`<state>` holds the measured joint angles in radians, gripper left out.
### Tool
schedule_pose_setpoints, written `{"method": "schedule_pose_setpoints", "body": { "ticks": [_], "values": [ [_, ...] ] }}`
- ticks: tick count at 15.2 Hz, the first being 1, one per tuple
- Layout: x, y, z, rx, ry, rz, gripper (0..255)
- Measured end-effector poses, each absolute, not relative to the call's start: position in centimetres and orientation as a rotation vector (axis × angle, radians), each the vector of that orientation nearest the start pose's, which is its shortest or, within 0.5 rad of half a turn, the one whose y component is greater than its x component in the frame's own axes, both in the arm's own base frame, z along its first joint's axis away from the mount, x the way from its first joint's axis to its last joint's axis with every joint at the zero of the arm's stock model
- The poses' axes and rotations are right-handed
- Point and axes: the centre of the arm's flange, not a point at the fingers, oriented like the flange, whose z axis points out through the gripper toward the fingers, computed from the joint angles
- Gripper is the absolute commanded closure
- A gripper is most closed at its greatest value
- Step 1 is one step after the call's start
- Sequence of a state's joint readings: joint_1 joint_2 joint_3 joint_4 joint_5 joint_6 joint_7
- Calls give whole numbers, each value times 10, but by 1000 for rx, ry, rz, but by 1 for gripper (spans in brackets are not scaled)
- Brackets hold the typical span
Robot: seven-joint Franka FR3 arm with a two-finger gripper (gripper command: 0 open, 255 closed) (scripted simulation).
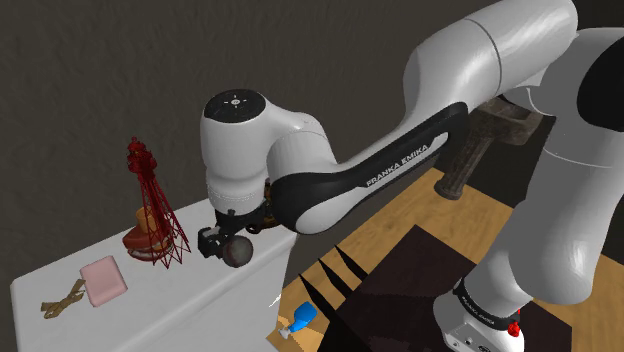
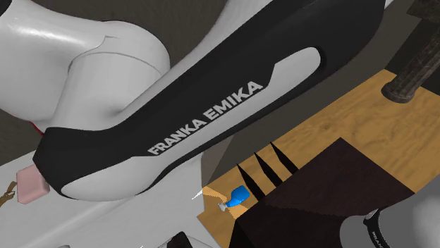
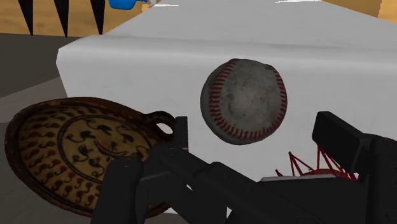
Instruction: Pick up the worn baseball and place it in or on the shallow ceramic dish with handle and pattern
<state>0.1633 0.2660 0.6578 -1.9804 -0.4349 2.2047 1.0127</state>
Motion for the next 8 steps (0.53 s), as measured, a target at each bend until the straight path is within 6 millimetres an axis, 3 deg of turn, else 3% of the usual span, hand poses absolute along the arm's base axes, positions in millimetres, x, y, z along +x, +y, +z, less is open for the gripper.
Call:
{"method": "schedule_pose_setpoints", "body": {
  "ticks": [8],
  "values": [
    [435, 418, 329, -3222, -71, -278, 0]
  ]
}}
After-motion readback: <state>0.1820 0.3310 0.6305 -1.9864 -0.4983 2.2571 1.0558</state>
